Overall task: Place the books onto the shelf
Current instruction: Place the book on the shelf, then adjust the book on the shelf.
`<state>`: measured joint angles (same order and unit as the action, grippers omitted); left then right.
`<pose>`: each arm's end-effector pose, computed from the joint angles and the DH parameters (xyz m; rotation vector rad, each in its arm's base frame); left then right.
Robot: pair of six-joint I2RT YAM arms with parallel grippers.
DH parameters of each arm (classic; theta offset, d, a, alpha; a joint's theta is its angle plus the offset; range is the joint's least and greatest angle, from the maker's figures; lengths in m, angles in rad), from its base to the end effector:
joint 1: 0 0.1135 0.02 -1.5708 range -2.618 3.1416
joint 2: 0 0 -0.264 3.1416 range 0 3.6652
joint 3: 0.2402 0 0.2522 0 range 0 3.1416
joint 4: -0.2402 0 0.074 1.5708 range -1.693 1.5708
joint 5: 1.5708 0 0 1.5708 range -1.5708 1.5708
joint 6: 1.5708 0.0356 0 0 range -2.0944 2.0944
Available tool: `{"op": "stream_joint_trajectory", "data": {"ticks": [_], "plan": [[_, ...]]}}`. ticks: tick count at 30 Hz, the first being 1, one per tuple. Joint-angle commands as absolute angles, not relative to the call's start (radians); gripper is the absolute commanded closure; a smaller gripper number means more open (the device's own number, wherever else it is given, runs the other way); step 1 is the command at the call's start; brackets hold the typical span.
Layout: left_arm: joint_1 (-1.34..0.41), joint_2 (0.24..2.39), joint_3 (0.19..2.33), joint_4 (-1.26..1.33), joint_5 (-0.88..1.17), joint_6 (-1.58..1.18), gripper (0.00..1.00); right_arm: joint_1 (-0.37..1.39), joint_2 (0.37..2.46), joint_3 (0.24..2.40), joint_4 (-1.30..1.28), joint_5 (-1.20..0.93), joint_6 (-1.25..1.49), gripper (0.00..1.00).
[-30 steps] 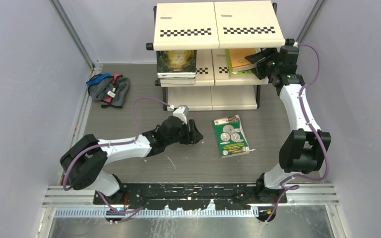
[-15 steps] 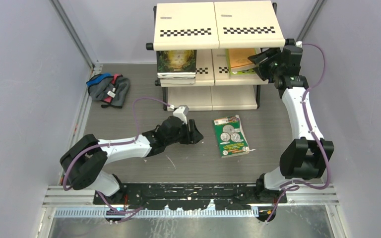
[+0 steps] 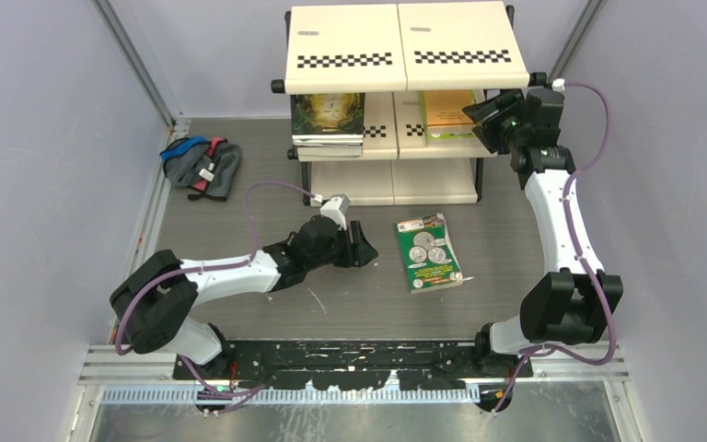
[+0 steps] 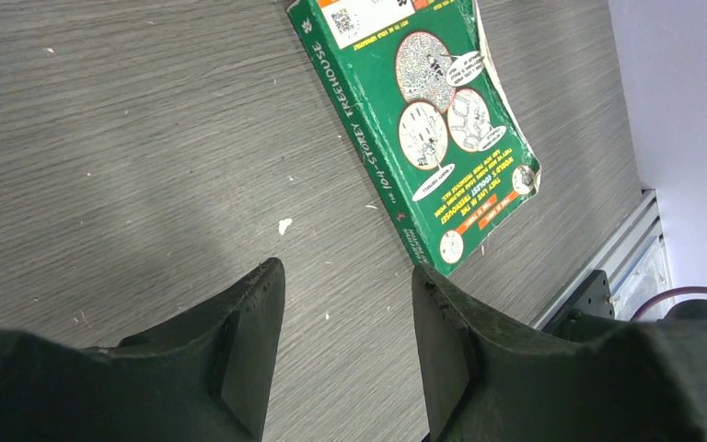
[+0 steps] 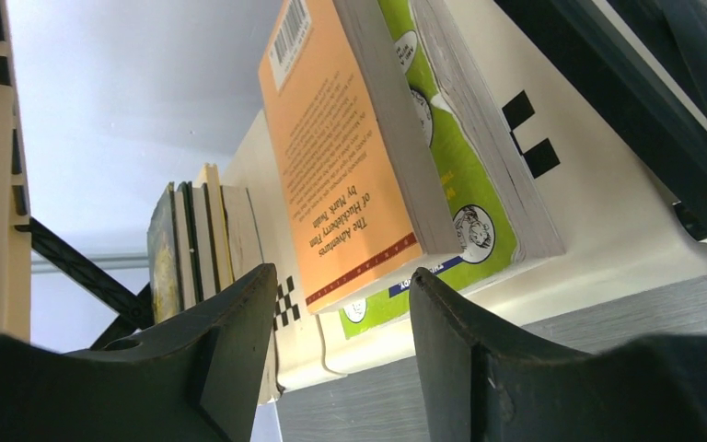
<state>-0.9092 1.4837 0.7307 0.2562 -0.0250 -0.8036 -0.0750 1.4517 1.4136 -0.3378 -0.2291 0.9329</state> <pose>0.1931 -0.2465 0.2005 0.1013 2.2306 -0.9860 0.3364 -0.0172 0.3864 0.8344 1.8395 0.7806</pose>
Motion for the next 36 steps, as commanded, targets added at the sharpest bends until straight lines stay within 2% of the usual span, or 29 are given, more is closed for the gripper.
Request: {"op": "stream_joint_trajectory", "data": {"ticks": [1, 6, 9, 11, 14, 18, 26, 36], "plan": [[-0.908, 1.437, 0.721, 0.307, -0.020, -0.801, 0.47, -0.071, 1.379, 1.406, -0.319, -0.191, 0.899, 0.40], [-0.908, 1.436, 0.717, 0.309, -0.020, -0.803, 0.47, -0.069, 1.341, 1.380, -0.332, -0.187, 0.886, 0.40], [-0.908, 1.438, 0.715, 0.314, -0.020, -0.804, 0.46, -0.057, 1.324, 1.364, -0.338, -0.185, 0.869, 0.43], [-0.910, 1.441, 0.713, 0.317, -0.020, -0.805, 0.46, -0.031, 1.318, 1.357, -0.346, -0.172, 0.846, 0.50], [-0.910, 1.441, 0.710, 0.321, -0.020, -0.808, 0.47, 0.018, 1.321, 1.355, -0.359, -0.132, 0.811, 0.66], [-0.909, 1.433, 0.702, 0.321, -0.024, -0.810, 0.47, 0.121, 1.338, 1.363, -0.375, -0.056, 0.756, 0.83], [-0.909, 1.416, 0.685, 0.320, -0.031, -0.808, 0.47, 0.272, 1.369, 1.331, -0.313, 0.098, 0.666, 0.98], [-0.908, 1.403, 0.663, 0.338, -0.041, -0.800, 0.47, 0.370, 1.428, 1.232, -0.047, 0.285, 0.499, 0.99]]}}
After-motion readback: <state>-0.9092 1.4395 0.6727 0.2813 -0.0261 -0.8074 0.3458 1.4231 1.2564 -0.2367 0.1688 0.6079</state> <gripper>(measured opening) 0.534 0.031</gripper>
